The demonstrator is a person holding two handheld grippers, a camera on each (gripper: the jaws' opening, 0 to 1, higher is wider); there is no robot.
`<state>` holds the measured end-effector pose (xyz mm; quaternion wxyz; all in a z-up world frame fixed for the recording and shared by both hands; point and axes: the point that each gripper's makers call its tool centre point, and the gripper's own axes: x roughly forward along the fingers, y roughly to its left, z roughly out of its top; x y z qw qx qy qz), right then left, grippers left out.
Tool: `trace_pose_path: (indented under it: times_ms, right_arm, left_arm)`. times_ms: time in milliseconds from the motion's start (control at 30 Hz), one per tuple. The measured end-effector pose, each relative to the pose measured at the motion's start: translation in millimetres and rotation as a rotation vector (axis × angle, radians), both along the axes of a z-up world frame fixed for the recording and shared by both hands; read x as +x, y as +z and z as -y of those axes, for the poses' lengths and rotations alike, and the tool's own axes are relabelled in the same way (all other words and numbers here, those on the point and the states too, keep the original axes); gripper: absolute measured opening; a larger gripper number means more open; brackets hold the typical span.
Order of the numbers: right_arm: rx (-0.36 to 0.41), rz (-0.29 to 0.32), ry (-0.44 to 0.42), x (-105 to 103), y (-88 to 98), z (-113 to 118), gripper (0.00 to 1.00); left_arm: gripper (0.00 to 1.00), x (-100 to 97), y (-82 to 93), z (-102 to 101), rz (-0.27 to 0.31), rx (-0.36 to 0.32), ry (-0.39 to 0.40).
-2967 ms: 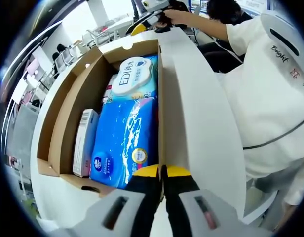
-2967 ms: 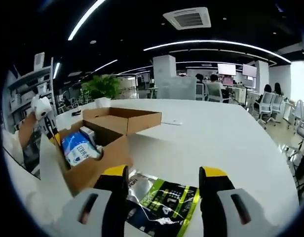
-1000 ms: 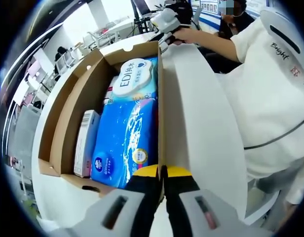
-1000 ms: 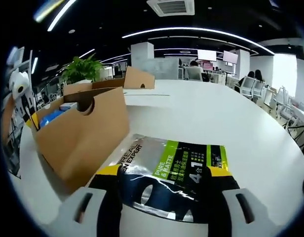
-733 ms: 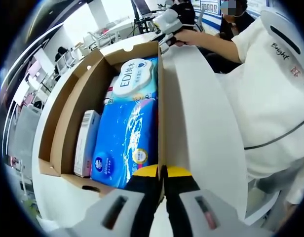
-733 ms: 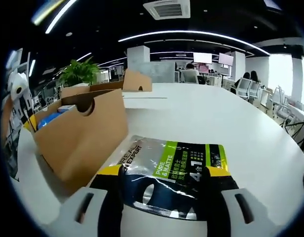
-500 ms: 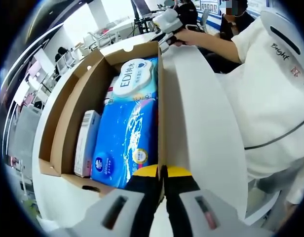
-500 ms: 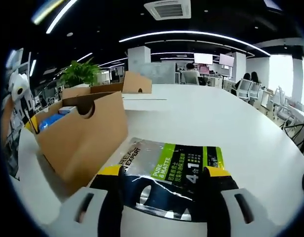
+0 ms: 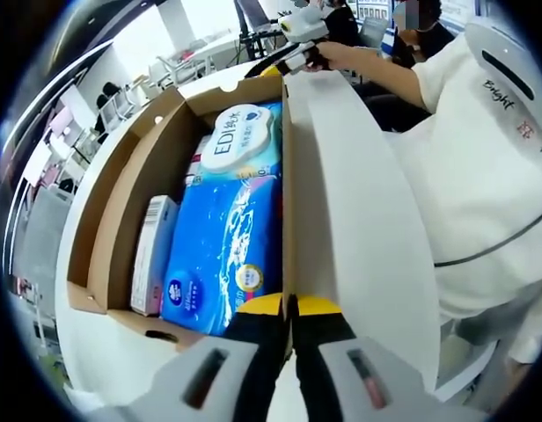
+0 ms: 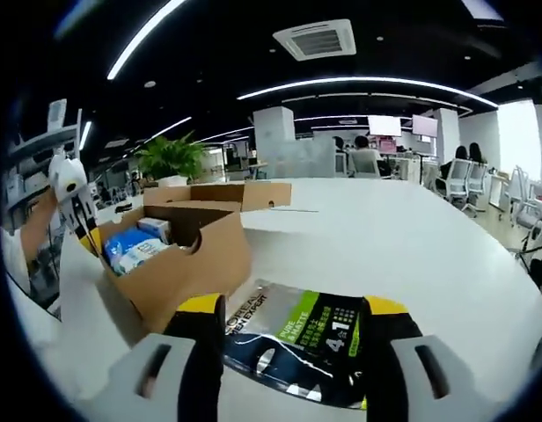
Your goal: Operate the shoe box by opening the lid, removing the specified soft item, and placing it in the target area until the item is outside and the box remains undamaged.
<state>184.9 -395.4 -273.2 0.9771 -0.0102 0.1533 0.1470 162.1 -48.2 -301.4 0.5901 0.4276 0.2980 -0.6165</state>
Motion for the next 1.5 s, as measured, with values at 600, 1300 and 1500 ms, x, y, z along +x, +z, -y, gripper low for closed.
trace_pose_path:
  times_ms: [600,1300,1500]
  right_arm:
    - [-0.054,0.022,0.383,-7,78.6,-62,0.54]
    - [-0.061,0.027,0.457,-6,109.8,-83,0.58]
    - [-0.106,0.035,0.462,-3,112.1,-85,0.55]
  left_arm:
    - [0.02,-0.6,-0.1,0,-0.008,-0.001,0.0]
    - [0.02,0.0,0.1,0,-0.007,-0.005,-0.001]
    - [0.02,-0.4,0.2,0,-0.008,-0.006,-0.003]
